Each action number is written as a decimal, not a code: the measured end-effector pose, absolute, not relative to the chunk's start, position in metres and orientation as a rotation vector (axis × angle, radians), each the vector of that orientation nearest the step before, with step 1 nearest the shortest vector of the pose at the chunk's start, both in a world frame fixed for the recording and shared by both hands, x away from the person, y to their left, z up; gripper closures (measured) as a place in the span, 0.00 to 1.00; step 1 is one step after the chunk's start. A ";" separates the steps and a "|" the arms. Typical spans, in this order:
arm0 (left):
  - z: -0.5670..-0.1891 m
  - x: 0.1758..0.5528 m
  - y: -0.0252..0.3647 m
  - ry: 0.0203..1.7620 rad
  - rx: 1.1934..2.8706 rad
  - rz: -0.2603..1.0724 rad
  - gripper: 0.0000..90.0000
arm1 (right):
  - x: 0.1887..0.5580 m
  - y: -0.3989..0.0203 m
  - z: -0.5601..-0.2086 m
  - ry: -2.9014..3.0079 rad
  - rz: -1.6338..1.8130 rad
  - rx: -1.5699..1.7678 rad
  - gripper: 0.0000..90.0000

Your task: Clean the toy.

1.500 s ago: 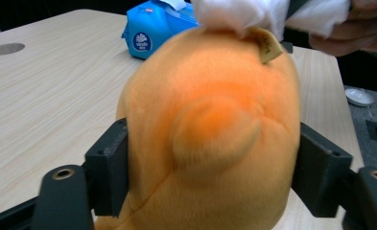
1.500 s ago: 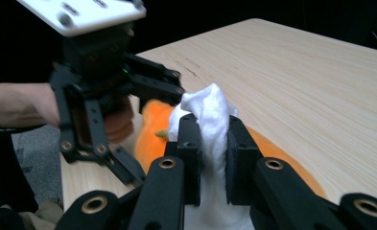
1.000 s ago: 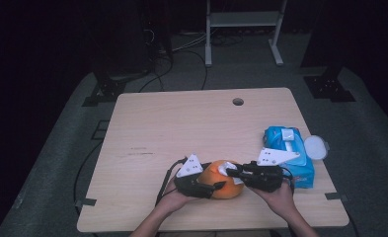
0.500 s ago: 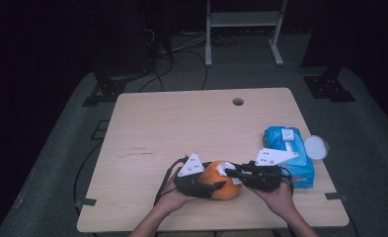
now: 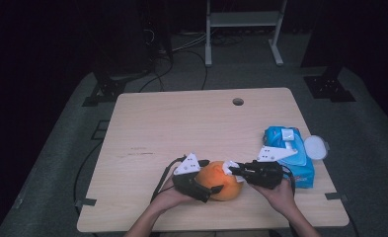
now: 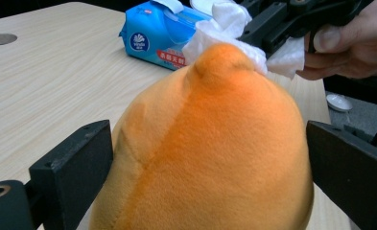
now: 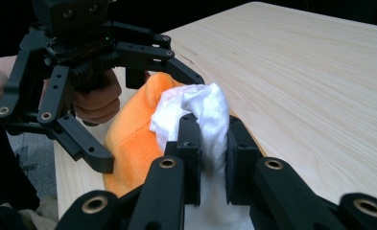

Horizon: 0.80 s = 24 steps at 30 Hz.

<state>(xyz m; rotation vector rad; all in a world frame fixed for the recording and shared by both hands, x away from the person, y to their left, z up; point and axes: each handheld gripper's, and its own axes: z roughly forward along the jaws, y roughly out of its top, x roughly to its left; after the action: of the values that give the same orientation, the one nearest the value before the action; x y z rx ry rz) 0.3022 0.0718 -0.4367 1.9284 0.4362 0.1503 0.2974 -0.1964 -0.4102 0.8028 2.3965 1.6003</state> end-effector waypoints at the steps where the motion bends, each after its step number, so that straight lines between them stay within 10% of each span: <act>1: -0.436 0.302 0.072 0.423 1.938 0.150 0.09 | 0.298 -0.197 -0.410 2.397 1.599 0.805 0.88; 10: -0.440 0.307 0.077 0.412 1.926 0.123 0.05 | 0.302 -0.202 -0.416 2.400 1.594 0.839 0.88; 17: -0.434 0.301 0.071 0.478 1.924 0.203 0.27 | 0.298 -0.207 -0.404 2.353 1.623 0.842 0.88; 24: -0.428 0.292 0.056 0.517 1.930 0.210 0.20 | 0.288 -0.197 -0.396 2.360 1.628 0.759 0.88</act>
<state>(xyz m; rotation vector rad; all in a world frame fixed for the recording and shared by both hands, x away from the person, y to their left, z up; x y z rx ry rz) 0.2919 0.0563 -0.4282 1.9297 0.5173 0.2096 0.2878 -0.1968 -0.3955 0.7592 2.3599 1.6281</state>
